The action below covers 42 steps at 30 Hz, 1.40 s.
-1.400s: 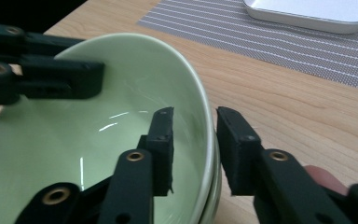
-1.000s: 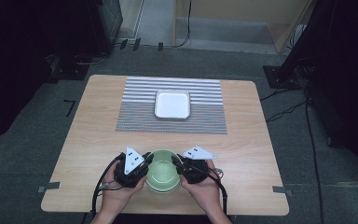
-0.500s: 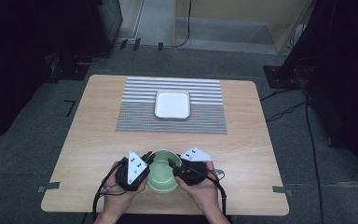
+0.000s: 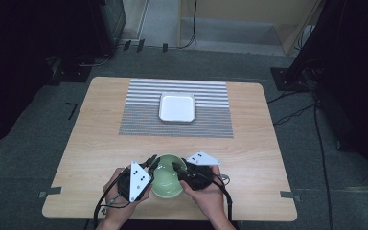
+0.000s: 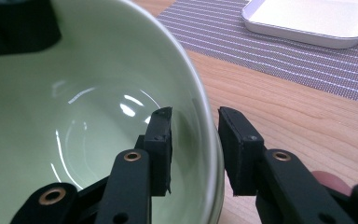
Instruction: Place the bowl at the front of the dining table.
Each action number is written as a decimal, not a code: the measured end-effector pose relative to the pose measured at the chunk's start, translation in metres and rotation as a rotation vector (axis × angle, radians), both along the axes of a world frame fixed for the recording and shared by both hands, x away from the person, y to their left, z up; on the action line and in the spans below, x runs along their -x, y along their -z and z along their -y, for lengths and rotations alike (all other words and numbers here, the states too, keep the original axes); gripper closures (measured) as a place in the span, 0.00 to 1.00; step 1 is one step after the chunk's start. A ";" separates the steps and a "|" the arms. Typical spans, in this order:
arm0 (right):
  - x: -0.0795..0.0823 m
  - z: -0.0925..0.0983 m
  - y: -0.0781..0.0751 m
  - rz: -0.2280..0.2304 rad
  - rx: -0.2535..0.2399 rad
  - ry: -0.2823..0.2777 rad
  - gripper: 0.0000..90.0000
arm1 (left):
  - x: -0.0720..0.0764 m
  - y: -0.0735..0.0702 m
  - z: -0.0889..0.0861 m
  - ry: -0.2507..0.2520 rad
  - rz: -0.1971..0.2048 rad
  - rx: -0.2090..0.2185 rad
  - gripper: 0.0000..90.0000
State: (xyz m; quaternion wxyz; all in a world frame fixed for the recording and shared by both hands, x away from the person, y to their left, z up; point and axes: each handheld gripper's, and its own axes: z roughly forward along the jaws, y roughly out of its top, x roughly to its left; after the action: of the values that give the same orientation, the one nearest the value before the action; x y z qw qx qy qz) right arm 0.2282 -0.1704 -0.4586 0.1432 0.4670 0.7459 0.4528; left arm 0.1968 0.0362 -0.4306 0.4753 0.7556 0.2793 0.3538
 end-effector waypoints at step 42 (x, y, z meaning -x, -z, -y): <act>0.021 0.005 -0.030 0.225 -0.118 0.050 0.94 | 0.004 -0.024 -0.026 0.122 -0.005 0.289 0.70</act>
State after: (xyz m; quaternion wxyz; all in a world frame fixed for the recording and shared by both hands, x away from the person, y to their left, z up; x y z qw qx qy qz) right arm 0.2071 -0.1758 -0.4289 0.2094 0.4394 0.6852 0.5418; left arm 0.1930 0.0619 -0.4066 0.5989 0.6959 0.2819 0.2786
